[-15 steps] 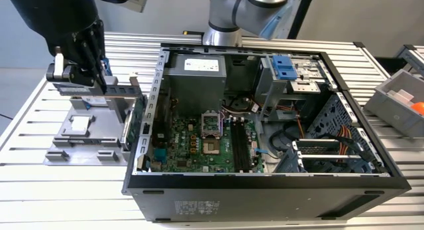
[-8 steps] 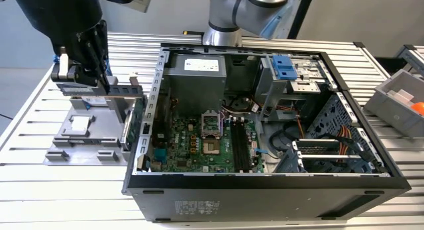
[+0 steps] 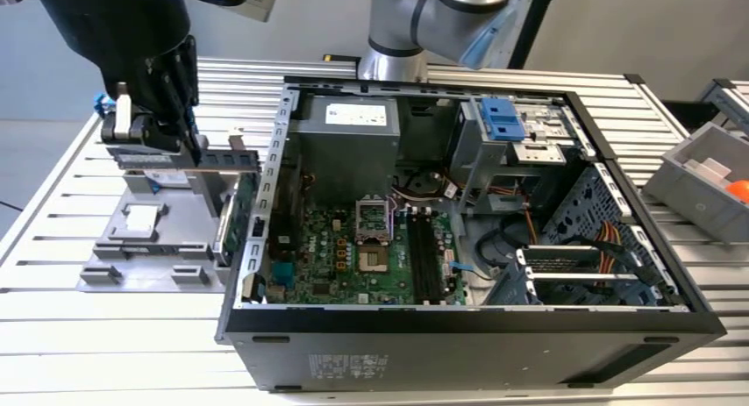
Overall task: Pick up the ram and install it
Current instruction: 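Pick up the ram and move it above insertion slot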
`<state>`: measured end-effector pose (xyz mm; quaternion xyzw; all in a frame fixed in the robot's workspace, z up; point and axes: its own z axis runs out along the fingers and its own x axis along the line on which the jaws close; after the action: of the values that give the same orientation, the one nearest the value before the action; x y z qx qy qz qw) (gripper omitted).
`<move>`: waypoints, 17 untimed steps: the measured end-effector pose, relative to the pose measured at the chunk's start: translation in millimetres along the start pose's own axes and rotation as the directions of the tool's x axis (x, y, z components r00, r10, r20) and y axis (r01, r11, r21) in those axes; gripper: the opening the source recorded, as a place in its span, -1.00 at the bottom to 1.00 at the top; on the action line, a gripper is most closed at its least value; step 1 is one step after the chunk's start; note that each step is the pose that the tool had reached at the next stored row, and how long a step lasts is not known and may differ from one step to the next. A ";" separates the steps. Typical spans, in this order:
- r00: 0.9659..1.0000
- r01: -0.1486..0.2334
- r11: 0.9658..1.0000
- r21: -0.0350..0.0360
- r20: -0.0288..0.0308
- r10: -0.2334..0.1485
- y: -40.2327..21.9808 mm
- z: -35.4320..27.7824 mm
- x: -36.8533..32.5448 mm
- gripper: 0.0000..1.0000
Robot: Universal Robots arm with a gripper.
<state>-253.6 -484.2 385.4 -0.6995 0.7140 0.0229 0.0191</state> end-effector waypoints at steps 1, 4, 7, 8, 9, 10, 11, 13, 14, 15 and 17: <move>1.000 0.000 1.000 0.000 0.000 0.000 -0.9 0.0 -0.2 -1.00; 1.000 0.000 1.000 0.000 0.000 0.000 -3.1 0.1 -1.7 -1.00; 1.000 0.000 1.000 0.000 0.000 0.000 -4.8 0.2 -4.6 -1.00; 1.000 0.000 1.000 0.000 0.000 0.000 -5.3 0.3 -5.7 -1.00; 1.000 0.000 1.000 0.000 0.000 0.000 -5.7 0.3 -6.8 -1.00; 1.000 0.000 1.000 0.000 0.000 0.000 -6.3 0.4 -7.9 -1.00; 1.000 0.000 1.000 0.000 0.000 0.000 -6.9 0.5 -8.9 -1.00; 1.000 0.000 1.000 0.000 0.000 0.000 -8.3 0.5 -10.6 -1.00; 1.000 0.000 1.000 0.000 0.000 0.000 -8.9 0.6 -11.4 -1.00; 1.000 0.000 1.000 0.000 0.000 0.000 -9.7 0.6 -12.1 -1.00; 1.000 0.000 1.000 0.000 0.000 0.000 -11.6 0.7 -13.1 -1.00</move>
<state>-241.7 -471.3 385.5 -0.6994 0.7141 0.0229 0.0191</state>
